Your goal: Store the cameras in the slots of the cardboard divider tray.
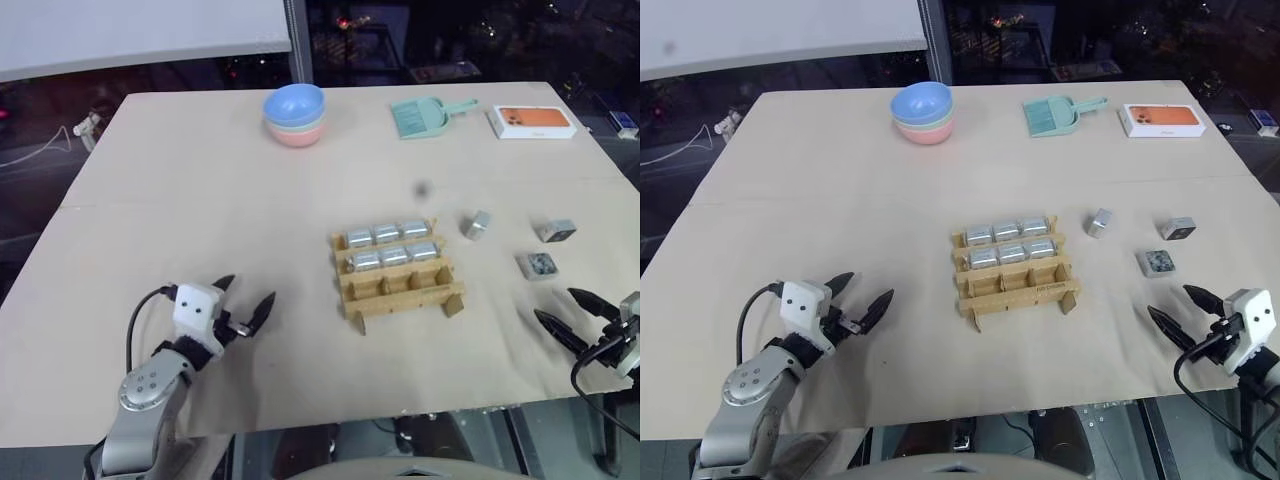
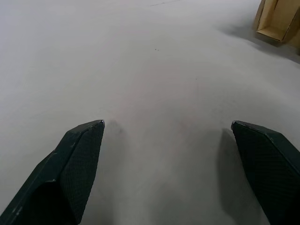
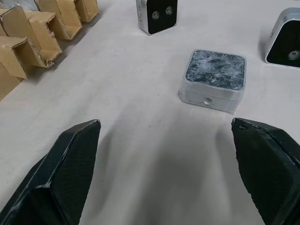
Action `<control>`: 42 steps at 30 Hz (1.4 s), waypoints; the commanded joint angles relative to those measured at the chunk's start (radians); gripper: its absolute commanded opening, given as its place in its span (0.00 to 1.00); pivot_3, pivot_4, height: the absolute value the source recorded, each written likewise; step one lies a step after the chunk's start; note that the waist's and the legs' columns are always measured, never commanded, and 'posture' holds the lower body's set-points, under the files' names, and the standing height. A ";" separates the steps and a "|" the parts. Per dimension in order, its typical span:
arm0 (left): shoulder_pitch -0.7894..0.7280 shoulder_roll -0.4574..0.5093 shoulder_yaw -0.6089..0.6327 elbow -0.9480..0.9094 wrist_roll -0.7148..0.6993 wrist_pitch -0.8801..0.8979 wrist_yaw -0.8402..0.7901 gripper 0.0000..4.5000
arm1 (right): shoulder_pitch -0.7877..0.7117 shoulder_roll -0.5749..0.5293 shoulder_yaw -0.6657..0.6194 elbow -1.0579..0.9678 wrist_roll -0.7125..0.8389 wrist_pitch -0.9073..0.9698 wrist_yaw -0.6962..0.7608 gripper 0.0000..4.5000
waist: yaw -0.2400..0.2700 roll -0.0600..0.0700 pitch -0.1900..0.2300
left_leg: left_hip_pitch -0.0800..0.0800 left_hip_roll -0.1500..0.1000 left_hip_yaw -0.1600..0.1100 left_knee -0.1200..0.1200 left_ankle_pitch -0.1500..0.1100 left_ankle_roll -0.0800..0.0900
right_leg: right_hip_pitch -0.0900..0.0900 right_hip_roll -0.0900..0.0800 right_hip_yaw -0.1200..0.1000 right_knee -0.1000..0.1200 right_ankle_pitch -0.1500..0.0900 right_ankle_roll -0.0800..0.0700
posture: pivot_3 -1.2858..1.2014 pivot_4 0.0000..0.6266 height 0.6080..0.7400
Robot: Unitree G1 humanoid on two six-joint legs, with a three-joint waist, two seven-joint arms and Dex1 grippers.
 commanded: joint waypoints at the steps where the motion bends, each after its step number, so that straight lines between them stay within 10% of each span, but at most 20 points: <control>1: 0.018 0.009 0.022 -0.032 -0.017 -0.019 -0.013 1.00 | -0.010 -0.022 -0.027 0.021 -0.006 -0.038 0.021 0.99 | 0.000 0.000 0.000 | 0.000 0.000 0.000 0.000 0.000 0.000 | 0.000 0.000 0.000 0.000 0.000 0.000 | 0.52 0.24 1.00; 26: 0.012 0.068 0.065 -0.089 -0.118 0.029 -0.099 1.00 | -0.128 -0.153 -0.030 0.221 -0.099 -0.147 0.072 0.99 | -0.003 0.000 0.000 | 0.000 -0.001 0.001 0.000 0.000 0.000 | 0.000 0.000 0.001 0.000 0.000 0.000 | 0.52 0.24 1.00; 35: -0.018 0.323 0.147 -0.172 -0.286 0.124 -0.361 1.00 | -0.566 -0.446 0.187 0.634 -0.310 -0.242 0.261 0.99 | -0.007 0.001 0.002 | 0.001 -0.002 0.003 0.000 0.000 0.000 | 0.000 0.001 0.002 0.001 0.000 0.000 | 0.52 0.24 1.00; 42: -0.097 0.434 0.231 -0.270 -0.447 0.243 -0.413 1.00 | -1.047 -0.477 0.498 1.022 -0.637 -0.488 0.320 0.99 | -0.006 0.002 0.007 | 0.000 -0.002 0.006 -0.001 0.000 0.000 | -0.003 0.001 0.003 0.000 0.000 0.000 | 0.52 0.24 1.00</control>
